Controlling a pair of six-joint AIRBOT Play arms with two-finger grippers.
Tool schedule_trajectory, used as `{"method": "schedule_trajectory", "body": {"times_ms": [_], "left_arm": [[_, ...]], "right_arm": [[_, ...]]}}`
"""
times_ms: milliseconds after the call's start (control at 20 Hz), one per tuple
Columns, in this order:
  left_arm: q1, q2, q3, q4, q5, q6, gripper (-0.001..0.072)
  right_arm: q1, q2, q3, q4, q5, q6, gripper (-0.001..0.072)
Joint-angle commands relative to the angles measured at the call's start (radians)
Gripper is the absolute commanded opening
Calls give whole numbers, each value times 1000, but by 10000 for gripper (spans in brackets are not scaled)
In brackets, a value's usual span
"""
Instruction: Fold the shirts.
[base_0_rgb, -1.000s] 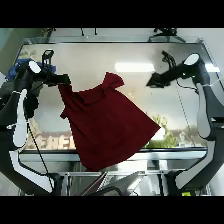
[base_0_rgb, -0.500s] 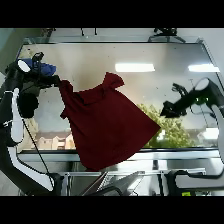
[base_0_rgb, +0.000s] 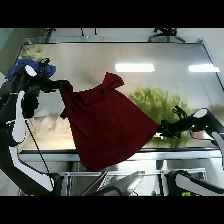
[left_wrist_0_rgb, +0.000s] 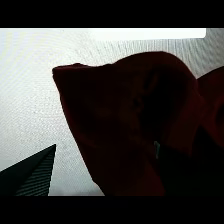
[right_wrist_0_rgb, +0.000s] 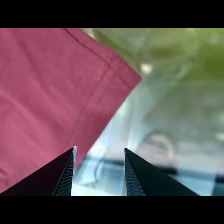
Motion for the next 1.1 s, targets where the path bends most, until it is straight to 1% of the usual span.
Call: {"method": "schedule_trajectory", "body": {"times_ms": [0,200,250,300,350,400,500,600,700,800,850,950,1050], "left_arm": [[-4,0,-4,1,-9,2,697],[-5,0,-4,0,-7,2,697],[-5,0,-4,1,-7,2,697],[-4,0,-4,1,-7,2,697],[-4,0,-4,1,-7,2,697],[-3,0,-4,1,-8,2,697],[-2,0,-4,1,-9,2,697],[-2,0,-4,1,-9,2,697],[-3,0,-4,1,-14,-4,697],[-5,0,-4,0,-40,-6,698],[-5,0,-4,0,-58,-6,697],[-5,0,-4,0,-94,-6,697],[-5,0,-4,0,-130,-6,698]], "right_arm": [[26,-19,-51,58,-109,-17,365],[101,-58,-51,153,-225,-85,362],[122,-74,-51,151,-247,-89,321],[140,-94,-50,152,-268,-100,163],[150,-109,-45,159,-286,-123,81],[151,-121,-30,184,-298,-161,18],[143,-133,53,193,-326,-184,19],[113,-167,207,135,-355,-190,19],[67,-266,430,95,-360,-190,19],[40,-418,678,103,-327,-190,18],[40,-507,803,123,-309,-189,19],[50,-680,1023,227,-281,-189,19],[74,-828,1194,309,-255,-188,19]]}}
